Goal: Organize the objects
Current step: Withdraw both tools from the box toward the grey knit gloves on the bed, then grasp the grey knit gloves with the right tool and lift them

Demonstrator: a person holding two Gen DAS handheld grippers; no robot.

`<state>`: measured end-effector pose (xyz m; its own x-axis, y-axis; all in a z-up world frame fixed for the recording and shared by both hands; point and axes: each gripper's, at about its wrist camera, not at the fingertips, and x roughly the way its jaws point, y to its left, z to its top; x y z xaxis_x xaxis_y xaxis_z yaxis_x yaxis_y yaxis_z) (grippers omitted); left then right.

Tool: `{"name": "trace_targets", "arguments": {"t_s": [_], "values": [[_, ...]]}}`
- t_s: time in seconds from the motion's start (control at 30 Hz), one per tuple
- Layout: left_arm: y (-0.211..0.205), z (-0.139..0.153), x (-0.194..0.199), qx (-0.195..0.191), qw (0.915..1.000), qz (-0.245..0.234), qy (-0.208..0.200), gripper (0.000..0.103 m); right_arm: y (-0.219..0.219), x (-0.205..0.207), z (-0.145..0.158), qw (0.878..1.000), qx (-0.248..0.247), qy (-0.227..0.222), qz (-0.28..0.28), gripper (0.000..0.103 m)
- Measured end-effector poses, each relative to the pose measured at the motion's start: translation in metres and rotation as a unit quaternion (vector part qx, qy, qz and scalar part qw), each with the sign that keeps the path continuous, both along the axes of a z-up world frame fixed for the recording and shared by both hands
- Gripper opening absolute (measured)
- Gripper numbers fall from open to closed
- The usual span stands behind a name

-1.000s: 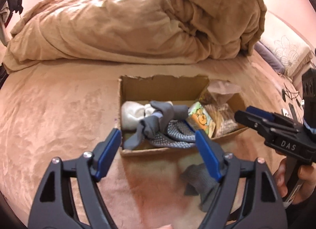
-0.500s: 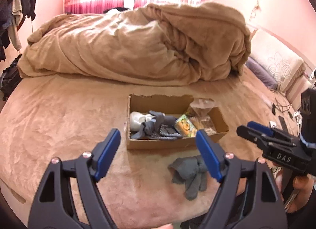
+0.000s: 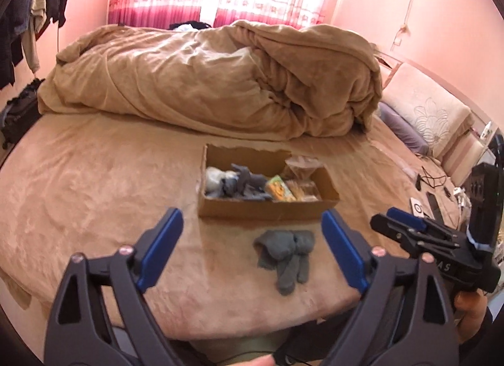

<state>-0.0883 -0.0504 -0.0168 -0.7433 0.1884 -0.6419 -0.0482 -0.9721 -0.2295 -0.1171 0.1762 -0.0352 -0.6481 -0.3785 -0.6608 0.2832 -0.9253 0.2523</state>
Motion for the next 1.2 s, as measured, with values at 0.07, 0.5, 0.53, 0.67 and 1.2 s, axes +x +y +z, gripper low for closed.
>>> {"name": "trace_targets", "arguments": {"t_s": [0.07, 0.5, 0.53, 0.67, 1.2], "values": [[0.001, -0.009, 0.006, 0.007, 1.0, 0.002, -0.006, 0.092, -0.001, 0.006, -0.007, 1.0, 0.005, -0.006, 0.001, 0.062], [0.005, -0.074, 0.015, 0.015, 0.998, 0.002, -0.061, 0.092, 0.0, 0.022, -0.057, 0.999, 0.014, -0.043, -0.003, 0.062], [0.006, -0.078, 0.014, 0.015, 0.9978, 0.002, -0.064, 0.092, -0.001, 0.021, -0.061, 0.999, 0.014, -0.047, -0.003, 0.062], [0.006, -0.093, 0.008, 0.016, 0.9968, 0.001, -0.078, 0.092, -0.005, 0.014, -0.074, 0.998, 0.017, -0.06, 0.001, 0.062], [-0.002, -0.138, -0.031, 0.02, 0.9929, 0.001, -0.117, 0.092, -0.03, -0.04, -0.122, 0.994, 0.027, -0.101, 0.022, 0.062]]}}
